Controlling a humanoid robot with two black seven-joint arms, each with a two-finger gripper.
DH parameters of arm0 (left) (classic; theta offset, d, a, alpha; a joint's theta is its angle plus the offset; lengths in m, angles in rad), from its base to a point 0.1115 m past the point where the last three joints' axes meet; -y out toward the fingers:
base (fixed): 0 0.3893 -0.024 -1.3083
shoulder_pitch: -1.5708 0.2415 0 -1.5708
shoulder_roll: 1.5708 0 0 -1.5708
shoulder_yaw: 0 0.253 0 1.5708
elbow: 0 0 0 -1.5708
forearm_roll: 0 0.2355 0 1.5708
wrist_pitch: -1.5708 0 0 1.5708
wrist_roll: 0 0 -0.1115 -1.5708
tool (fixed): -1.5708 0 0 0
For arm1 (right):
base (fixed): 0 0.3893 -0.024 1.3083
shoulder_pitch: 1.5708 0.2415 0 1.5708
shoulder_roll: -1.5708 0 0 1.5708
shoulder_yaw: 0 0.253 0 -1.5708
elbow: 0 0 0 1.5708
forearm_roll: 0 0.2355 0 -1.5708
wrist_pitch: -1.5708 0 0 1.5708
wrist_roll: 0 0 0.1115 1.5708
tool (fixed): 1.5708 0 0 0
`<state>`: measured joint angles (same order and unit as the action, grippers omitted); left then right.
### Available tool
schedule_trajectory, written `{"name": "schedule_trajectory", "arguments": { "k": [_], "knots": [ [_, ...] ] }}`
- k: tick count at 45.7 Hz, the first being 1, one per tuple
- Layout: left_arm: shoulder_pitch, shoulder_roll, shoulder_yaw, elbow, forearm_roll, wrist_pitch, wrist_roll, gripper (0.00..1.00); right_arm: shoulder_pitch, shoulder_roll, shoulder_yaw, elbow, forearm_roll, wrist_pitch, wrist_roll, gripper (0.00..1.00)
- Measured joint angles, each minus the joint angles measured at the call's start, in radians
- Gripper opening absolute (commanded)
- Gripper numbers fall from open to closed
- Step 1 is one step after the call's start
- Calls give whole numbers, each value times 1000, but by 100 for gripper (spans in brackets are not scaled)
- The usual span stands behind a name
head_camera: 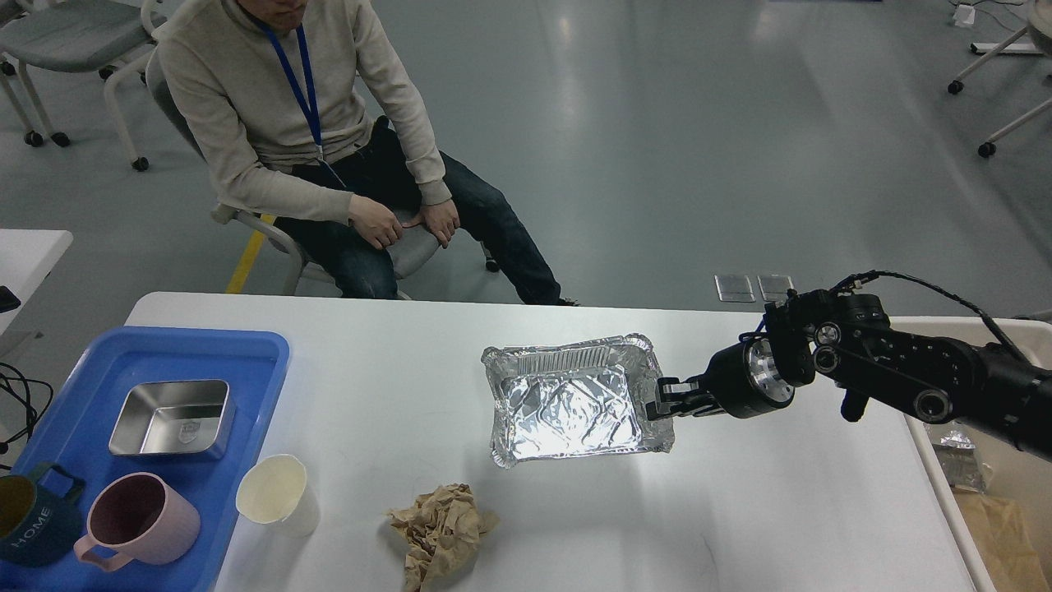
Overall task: Tidy desktop
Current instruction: 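Reach the left gripper to the white paper cup and grasp it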
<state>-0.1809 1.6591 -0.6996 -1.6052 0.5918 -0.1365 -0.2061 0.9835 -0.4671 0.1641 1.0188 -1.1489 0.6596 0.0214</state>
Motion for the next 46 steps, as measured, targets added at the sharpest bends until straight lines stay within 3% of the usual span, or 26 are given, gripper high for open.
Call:
{"name": "schedule_trajectory", "arguments": {
  "k": [9, 17, 36, 46],
  "knots": [
    [-5, -13, -2, -1, 66, -1, -39, 96, 0, 1, 1, 0, 0, 0, 0, 0],
    [-15, -113, -6, 2, 169, -1, -44, 96, 4, 1, 3, 1, 0, 0, 1, 0],
    [-29, -329, 21, 12, 361, -28, 16, 96, 4, 7, 3, 2, -2, -4, 2, 0],
    [-30, -401, 67, 19, 481, -40, 23, 96, 2, 7, 3, 2, -7, -5, 2, 0]
  ]
}}
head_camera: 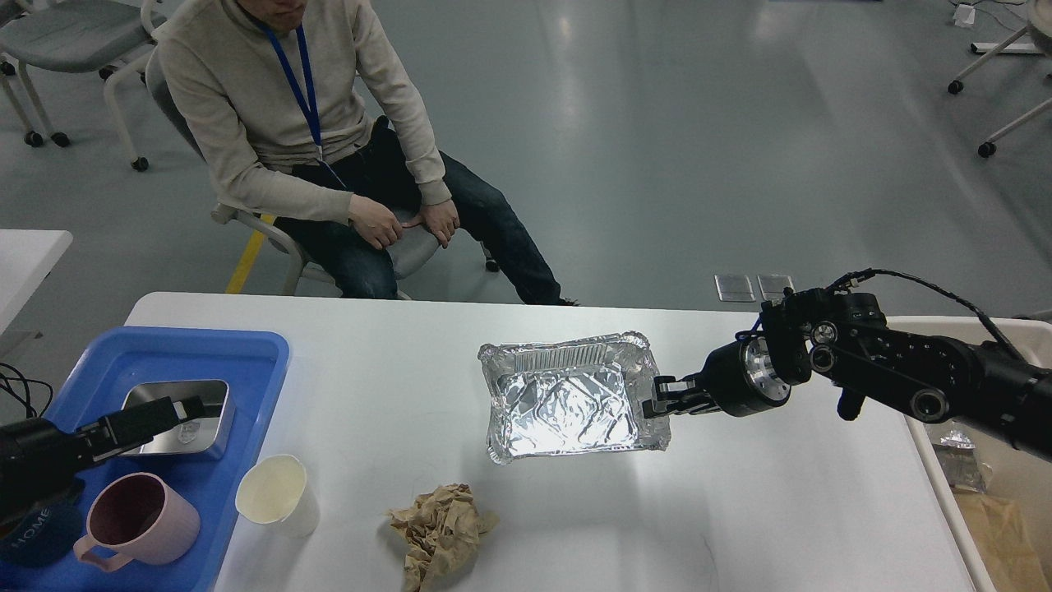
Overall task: Tidy desktop
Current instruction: 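Reach the left gripper to the white paper cup and grasp it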
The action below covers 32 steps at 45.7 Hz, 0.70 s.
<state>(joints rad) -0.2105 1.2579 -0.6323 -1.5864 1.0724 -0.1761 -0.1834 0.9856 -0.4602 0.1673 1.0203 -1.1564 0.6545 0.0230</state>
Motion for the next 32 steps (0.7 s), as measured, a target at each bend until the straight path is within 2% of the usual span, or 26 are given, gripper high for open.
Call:
{"name": "schedule_trajectory", "arguments": {
  "k": [14, 32],
  "knots": [
    [0, -74, 4, 14, 71, -7, 26, 95, -5, 0, 1, 3, 0, -1, 0, 0],
    [1, -148, 55, 49, 153, -16, 28, 91, -5, -1, 7, 2, 0, -3, 1, 0]
  ]
}}
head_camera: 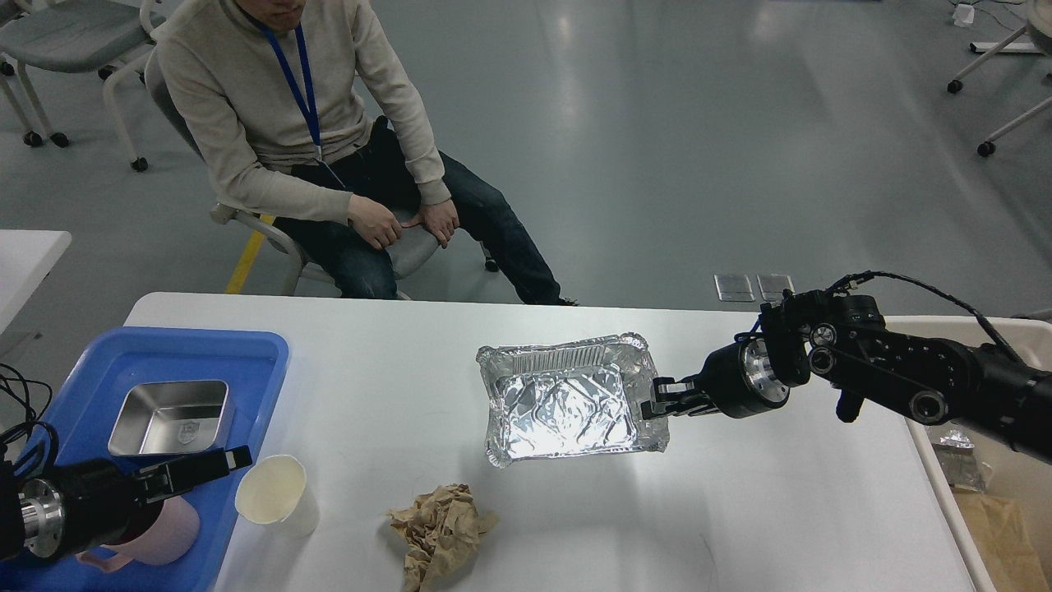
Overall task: Tidy desktop
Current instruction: 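Reach the left gripper to the white paper cup and grasp it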
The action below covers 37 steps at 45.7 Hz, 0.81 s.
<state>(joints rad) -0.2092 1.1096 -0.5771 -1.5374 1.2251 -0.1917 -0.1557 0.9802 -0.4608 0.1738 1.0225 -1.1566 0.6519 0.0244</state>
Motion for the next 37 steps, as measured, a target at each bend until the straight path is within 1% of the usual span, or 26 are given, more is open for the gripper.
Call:
{"name": "schedule_trajectory", "arguments": {
  "k": [13, 15, 19, 21, 32, 37],
  "knots": [
    [0, -7, 6, 10, 1, 0, 2, 90, -1, 2, 3, 1, 0, 0, 0, 0],
    [0, -7, 7, 10, 1, 1, 2, 87, -1, 2, 3, 0, 0, 0, 0, 0],
    [4, -8, 8, 11, 2, 1, 4, 76, -3, 2, 3, -1, 0, 0, 0, 0],
    [6, -8, 8, 12, 6, 1, 8, 73, -4, 2, 3, -1, 0, 0, 0, 0],
    [10, -51, 17, 31, 52, 2, 49, 71, -5, 2, 7, -1, 0, 0, 0, 0],
    [7, -65, 26, 45, 53, 2, 56, 68, -5, 2, 8, -1, 0, 0, 0, 0]
  ]
}}
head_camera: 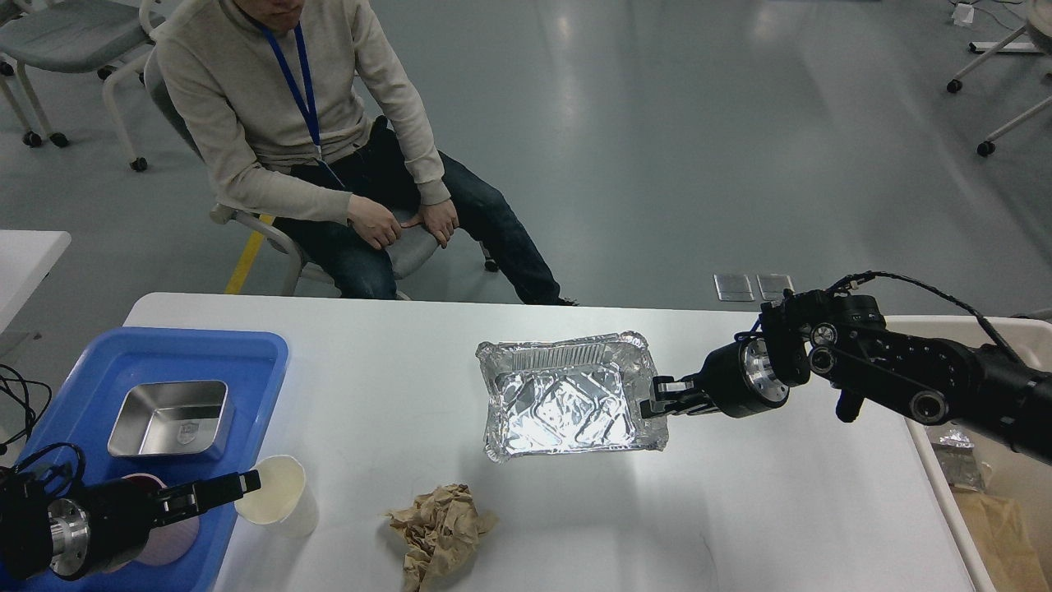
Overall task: Tidy desktop
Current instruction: 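Reach the left gripper to the white paper cup and grasp it, then lift the paper cup with the left gripper over the foil tray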
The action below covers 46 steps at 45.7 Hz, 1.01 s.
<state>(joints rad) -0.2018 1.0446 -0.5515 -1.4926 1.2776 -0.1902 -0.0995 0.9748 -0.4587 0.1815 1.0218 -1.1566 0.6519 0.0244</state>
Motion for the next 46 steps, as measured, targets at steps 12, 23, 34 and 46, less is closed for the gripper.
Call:
{"name": "schedule_trajectory", "arguments": {
  "k": [12, 23, 34, 46],
  "knots": [
    [3, -66, 4, 42, -2, 0, -3, 29, 0, 0, 3, 1, 0, -2, 0, 0],
    [1, -84, 4, 47, -6, -6, 15, 14, 0, 0, 3, 1, 0, -3, 0, 0],
    [4, -84, 11, 46, -6, -9, 18, 1, -1, 0, 9, 0, 0, -3, 0, 0],
    [-12, -31, 4, 21, -10, -32, 12, 0, -1, -1, 9, 0, 0, -3, 1, 0]
  ]
}}
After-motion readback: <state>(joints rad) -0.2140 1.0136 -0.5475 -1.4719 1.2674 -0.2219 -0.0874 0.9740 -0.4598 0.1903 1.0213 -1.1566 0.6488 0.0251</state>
